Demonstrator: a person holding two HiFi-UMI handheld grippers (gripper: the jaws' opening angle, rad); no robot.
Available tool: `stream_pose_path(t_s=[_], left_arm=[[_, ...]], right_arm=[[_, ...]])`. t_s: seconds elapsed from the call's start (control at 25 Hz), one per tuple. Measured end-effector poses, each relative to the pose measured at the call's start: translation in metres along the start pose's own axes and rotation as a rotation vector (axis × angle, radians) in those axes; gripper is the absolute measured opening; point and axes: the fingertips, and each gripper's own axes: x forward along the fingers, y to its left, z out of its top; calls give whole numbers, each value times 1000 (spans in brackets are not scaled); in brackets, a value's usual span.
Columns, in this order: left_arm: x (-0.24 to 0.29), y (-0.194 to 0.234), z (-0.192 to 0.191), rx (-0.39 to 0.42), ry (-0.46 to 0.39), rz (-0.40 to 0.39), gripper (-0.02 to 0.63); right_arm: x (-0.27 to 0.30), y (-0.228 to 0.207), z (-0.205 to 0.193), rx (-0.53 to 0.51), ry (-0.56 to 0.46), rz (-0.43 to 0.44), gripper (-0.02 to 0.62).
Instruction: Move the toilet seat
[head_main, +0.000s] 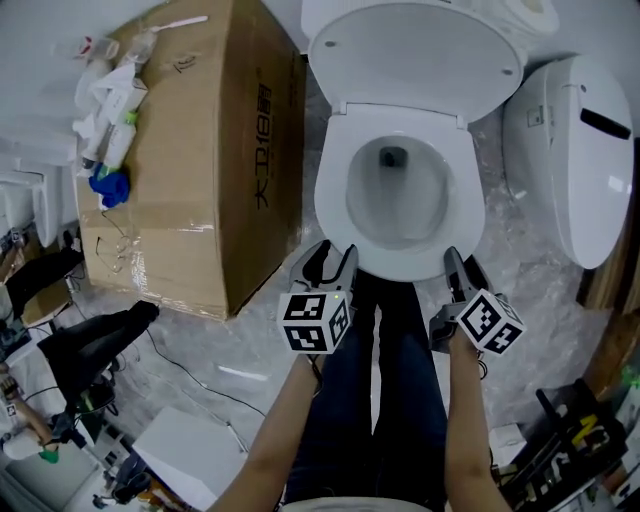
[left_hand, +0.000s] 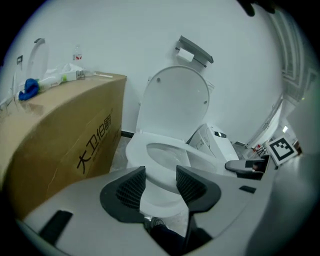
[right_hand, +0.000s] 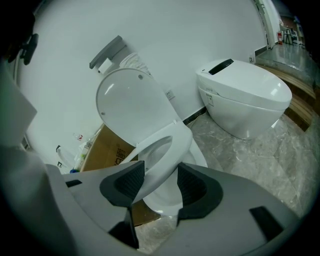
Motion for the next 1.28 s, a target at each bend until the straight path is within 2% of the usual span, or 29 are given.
stream_pose_path(t_s=[0.2, 0.44, 0.68, 0.96, 1.28], left_arm=[[-8, -9, 23, 113, -26, 17, 184], [-21, -27, 42, 90, -86, -12, 183], [-43, -42, 48, 155, -116, 12, 167], [-52, -66, 41, 178, -89, -46, 162], [-40, -91, 58, 237, -98, -98, 155]], right_arm=[[-5, 14, 21, 21, -33, -8, 216], [-11, 25, 41, 43, -48, -30, 216], [-14, 34, 54, 68, -41, -42, 218], [-16, 48, 75, 100, -42, -35, 219], [-17, 57, 91, 129, -45, -48, 221]])
